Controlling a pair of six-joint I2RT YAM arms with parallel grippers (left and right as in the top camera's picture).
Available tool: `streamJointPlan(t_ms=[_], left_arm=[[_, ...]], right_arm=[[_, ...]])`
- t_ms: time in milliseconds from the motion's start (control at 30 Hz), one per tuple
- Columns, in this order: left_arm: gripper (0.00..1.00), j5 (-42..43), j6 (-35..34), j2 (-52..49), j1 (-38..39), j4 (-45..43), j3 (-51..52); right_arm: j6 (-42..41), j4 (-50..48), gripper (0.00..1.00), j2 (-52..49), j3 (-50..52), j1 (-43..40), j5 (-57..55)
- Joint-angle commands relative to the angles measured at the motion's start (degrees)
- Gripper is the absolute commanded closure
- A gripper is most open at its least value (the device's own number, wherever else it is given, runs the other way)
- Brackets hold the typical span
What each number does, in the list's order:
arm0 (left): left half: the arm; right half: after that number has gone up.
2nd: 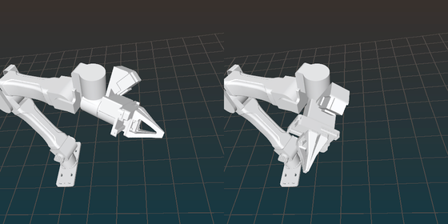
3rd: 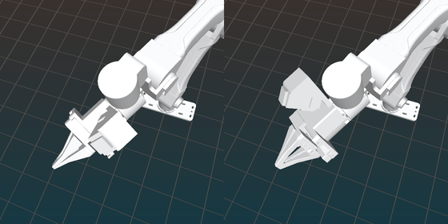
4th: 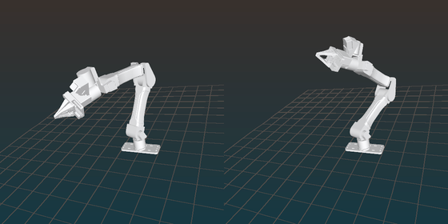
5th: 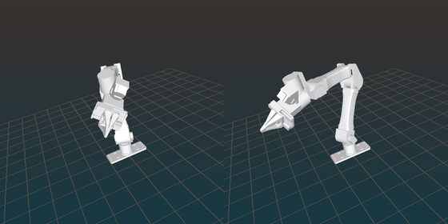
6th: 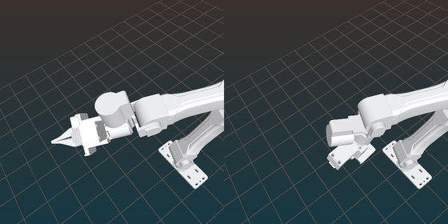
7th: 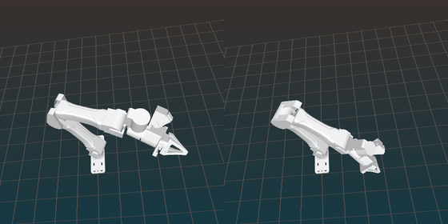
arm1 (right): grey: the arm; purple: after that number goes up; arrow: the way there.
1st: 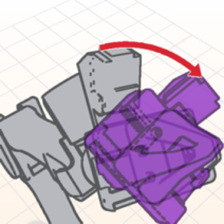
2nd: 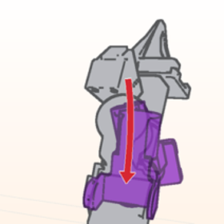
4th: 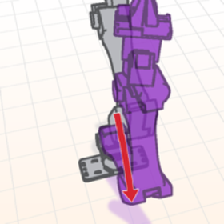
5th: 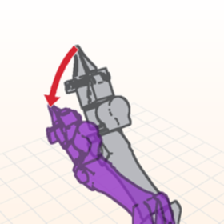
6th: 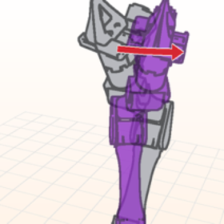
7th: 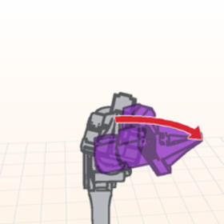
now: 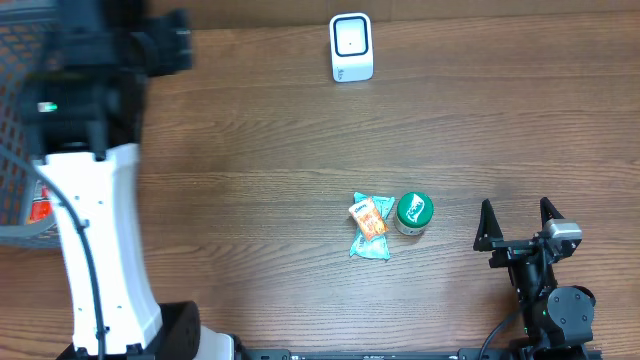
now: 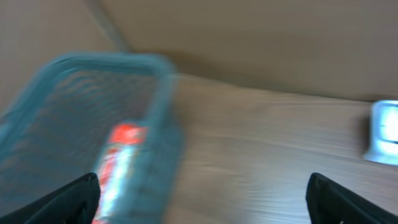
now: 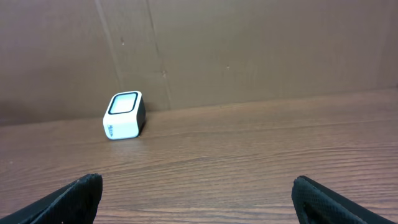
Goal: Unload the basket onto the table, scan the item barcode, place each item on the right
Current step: 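Move the left gripper back into the basket and grasp the red Nescafe pack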
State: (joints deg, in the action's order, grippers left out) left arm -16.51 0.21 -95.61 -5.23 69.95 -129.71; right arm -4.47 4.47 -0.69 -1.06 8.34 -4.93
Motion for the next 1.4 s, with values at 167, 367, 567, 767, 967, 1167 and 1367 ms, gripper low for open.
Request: streamJointPlan(t_ms=[167, 367, 567, 767, 967, 1167, 1367], left_arm=[[0.00, 7.3, 6.4, -4.6, -20.4, -1.4, 1.8], [0.00, 10.9, 9.3, -10.7, -29.5, -2.5, 3.0], [0.00, 16.8, 16.1, -17.7, -35.0, -4.2, 3.0], [0.00, 22.0, 23.7, -25.0, -39.3, -5.7, 3.0], [0.00, 27.5, 30.7, -32.0, -42.6, -7.3, 3.0], [0.00, 28.4, 37.3, -39.0, -43.1, -9.0, 3.0], [0.00, 27.9, 40.2, -43.4, -42.5, -11.0, 3.0]], right_arm=[[0.0, -0.2, 0.00, 0.3, 0.6, -0.1, -0.6], [0.0, -0.2, 0.00, 0.3, 0.6, -0.1, -0.6], [0.0, -0.2, 0.00, 0.3, 0.6, -0.1, -0.6], [0.0, -0.2, 0.00, 0.3, 0.6, -0.1, -0.6], [0.0, -0.2, 0.00, 0.3, 0.6, -0.1, -0.6], [0.0, -0.2, 0.00, 0.3, 0.6, -0.1, -0.6], [0.0, -0.2, 0.00, 0.3, 0.6, -0.1, -0.6]])
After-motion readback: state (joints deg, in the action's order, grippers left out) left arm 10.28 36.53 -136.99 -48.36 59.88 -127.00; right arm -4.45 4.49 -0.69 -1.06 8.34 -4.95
